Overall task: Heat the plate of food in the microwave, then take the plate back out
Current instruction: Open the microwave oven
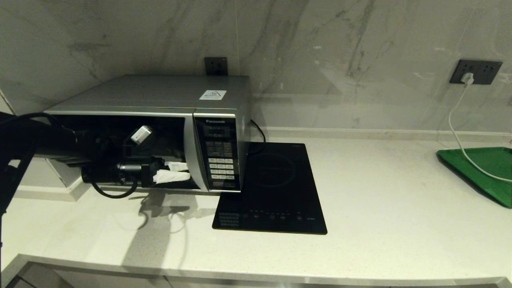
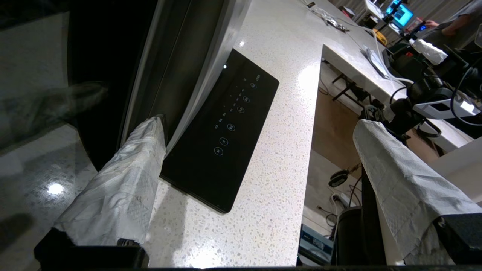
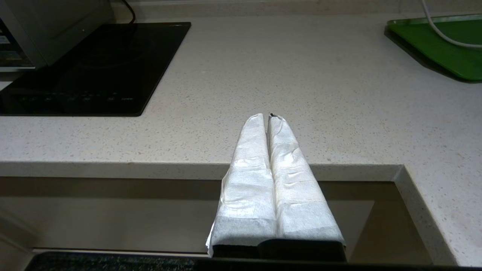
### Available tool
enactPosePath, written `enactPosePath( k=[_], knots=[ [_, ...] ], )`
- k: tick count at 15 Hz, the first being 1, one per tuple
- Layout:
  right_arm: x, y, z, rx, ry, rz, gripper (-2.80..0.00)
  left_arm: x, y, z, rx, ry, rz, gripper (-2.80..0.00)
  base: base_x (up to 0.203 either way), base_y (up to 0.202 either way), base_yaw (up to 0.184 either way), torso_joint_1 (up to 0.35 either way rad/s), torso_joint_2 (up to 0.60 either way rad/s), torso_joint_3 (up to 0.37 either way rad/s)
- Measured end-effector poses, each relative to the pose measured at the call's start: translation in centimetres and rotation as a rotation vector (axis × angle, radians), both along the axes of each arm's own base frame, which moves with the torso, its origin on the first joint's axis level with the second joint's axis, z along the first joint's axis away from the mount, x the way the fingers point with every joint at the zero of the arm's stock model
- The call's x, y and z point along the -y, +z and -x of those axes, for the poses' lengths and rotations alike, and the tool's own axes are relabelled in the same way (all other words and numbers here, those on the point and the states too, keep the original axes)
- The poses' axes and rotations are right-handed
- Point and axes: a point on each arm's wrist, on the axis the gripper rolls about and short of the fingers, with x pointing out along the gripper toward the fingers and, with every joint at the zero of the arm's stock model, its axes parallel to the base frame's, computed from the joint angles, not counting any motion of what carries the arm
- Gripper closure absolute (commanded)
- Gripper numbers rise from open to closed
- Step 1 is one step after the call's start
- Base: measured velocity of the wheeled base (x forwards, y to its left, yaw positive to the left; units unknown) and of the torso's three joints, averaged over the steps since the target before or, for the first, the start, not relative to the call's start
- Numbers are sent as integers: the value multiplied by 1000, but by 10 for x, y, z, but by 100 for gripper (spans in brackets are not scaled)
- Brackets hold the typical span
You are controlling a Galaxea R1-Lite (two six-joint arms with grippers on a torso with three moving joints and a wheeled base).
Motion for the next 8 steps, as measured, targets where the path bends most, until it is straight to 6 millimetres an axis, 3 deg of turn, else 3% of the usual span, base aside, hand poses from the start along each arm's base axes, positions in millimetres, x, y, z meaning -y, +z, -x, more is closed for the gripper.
enactPosePath(
  k=[8],
  knots=[
    [0, 0, 0, 0, 0, 0, 0, -11, -10, -2, -29, 28, 2, -280, 0, 0, 0, 0, 0, 0]
  ],
)
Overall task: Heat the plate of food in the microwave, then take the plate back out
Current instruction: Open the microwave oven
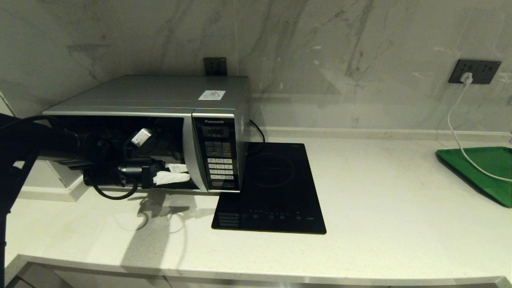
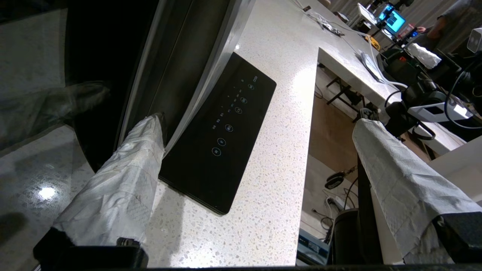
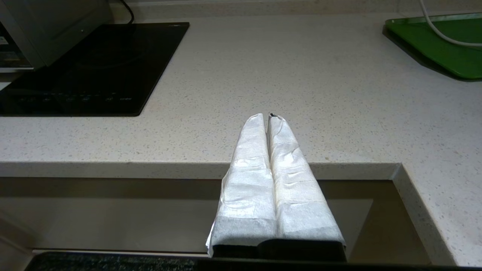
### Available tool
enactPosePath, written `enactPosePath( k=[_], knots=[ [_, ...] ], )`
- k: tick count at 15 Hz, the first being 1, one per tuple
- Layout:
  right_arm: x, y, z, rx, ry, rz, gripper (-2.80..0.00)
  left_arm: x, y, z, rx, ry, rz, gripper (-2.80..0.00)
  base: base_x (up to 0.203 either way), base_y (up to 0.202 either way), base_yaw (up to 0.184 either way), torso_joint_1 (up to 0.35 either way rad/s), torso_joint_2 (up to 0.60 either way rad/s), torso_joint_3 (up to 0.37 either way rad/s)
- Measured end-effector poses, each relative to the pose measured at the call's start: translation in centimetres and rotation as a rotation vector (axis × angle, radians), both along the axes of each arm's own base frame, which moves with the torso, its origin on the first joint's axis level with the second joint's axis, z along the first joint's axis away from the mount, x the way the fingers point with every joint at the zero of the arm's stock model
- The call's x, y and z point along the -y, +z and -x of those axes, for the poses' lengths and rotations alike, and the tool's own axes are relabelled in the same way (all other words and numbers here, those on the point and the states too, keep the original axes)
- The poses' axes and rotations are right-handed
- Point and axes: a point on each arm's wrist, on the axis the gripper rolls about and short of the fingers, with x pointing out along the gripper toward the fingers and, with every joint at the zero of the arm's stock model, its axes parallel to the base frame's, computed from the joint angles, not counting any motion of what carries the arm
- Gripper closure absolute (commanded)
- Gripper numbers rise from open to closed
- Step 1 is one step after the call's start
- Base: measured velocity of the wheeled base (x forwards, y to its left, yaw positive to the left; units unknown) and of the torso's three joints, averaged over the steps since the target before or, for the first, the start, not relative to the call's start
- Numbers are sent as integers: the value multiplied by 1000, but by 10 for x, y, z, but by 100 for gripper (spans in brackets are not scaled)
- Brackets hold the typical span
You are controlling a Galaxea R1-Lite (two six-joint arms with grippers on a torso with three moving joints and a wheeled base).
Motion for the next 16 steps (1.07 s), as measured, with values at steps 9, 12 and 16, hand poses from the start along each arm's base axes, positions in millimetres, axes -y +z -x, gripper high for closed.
enactPosePath(
  k=[9, 12, 16],
  knots=[
    [0, 0, 0, 0, 0, 0, 0, -32, 2, 30, -223, 92, 19, -280, 0, 0, 0, 0, 0, 0],
    [0, 0, 0, 0, 1, 0, 0, -39, -3, 34, -228, 112, 8, -280, 0, 0, 0, 0, 0, 0],
    [0, 0, 0, 0, 0, 0, 0, -38, -7, 19, -89, 98, -33, -280, 0, 0, 0, 0, 0, 0]
  ],
)
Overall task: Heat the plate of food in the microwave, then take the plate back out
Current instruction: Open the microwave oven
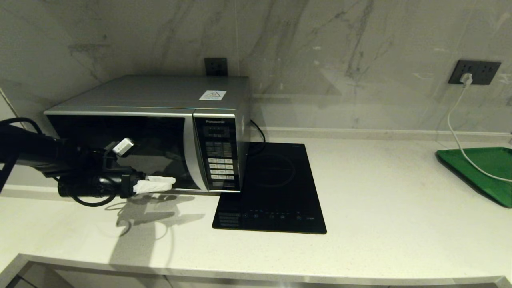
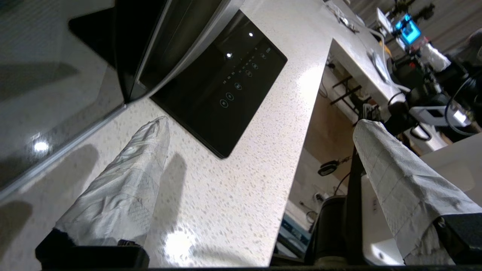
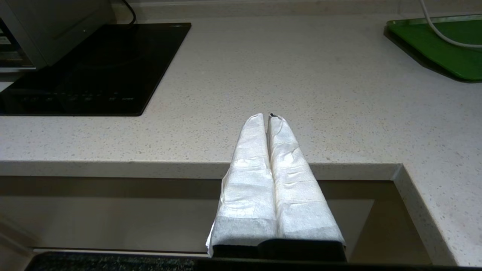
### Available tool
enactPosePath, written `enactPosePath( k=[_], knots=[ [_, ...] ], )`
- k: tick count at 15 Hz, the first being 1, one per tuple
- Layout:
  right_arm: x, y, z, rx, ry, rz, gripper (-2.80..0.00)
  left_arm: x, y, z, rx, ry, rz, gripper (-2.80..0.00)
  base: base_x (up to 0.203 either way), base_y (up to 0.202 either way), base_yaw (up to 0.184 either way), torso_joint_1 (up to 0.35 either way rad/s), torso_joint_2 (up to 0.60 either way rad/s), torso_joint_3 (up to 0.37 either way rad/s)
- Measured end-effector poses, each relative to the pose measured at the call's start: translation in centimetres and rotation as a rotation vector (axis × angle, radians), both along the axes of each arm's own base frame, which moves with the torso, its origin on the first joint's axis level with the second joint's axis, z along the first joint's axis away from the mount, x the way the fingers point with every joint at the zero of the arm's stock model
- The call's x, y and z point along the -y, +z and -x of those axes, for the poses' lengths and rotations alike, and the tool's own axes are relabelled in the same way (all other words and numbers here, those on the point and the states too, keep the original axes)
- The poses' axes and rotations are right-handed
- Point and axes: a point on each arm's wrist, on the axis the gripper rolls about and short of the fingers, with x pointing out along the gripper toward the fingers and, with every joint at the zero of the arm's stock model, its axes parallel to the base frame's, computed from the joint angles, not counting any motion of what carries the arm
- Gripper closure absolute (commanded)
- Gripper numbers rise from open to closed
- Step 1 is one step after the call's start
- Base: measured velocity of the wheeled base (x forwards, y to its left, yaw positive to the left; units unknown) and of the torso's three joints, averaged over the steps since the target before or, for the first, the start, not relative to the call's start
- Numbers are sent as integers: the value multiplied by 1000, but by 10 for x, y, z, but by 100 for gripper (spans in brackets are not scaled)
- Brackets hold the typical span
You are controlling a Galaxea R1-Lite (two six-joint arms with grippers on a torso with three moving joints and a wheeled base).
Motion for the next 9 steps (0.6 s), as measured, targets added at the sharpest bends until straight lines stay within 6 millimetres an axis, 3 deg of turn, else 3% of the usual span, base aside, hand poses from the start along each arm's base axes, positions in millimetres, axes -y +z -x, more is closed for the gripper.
enactPosePath(
  k=[9],
  knots=[
    [0, 0, 0, 0, 0, 0, 0, 26, 14, -22, 102, -74, -5, -280, 0, 0, 0, 0, 0, 0]
  ],
)
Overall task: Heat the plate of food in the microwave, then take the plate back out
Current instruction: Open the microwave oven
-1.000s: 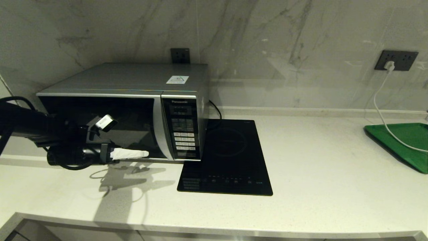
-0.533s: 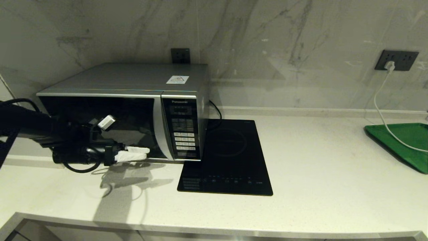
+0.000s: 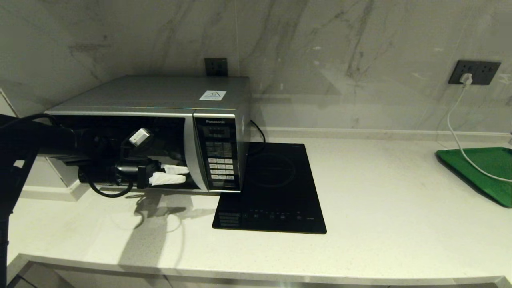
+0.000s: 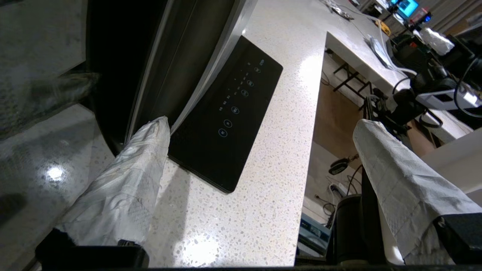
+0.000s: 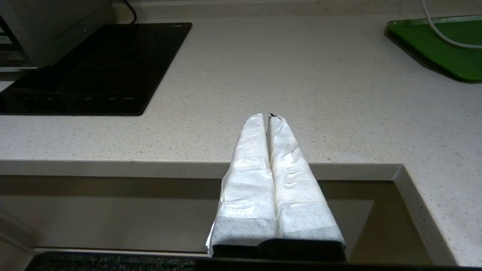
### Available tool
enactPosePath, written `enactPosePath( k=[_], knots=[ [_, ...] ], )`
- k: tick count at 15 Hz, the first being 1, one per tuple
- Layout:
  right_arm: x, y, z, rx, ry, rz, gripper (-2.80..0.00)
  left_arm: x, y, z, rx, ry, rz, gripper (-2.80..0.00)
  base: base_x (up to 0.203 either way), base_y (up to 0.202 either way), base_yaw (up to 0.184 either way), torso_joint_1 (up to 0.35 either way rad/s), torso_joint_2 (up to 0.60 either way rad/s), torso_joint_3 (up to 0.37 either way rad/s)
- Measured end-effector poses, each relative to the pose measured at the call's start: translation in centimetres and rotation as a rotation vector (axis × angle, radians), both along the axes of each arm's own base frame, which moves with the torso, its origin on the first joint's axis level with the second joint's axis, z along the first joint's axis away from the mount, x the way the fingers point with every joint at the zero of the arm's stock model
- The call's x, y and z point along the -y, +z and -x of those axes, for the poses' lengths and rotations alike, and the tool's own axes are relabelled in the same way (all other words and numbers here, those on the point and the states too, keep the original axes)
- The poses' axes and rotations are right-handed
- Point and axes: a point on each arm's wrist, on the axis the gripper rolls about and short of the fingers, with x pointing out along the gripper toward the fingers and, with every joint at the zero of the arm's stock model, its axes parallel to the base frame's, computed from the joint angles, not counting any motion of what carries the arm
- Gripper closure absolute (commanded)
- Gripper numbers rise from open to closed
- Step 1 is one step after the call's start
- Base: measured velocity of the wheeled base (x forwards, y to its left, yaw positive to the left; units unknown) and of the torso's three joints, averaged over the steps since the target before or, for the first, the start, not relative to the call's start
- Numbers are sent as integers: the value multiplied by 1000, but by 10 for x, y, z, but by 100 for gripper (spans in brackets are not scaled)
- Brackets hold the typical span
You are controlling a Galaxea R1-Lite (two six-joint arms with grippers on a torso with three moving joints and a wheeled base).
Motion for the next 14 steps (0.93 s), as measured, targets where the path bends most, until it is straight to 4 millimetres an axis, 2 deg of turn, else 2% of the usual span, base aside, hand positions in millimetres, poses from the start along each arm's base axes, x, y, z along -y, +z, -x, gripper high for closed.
enactPosePath(
  k=[14],
  knots=[
    [0, 0, 0, 0, 1, 0, 0, 9, -3, -9, 30, -28, 1, -280, 0, 0, 0, 0, 0, 0]
  ],
)
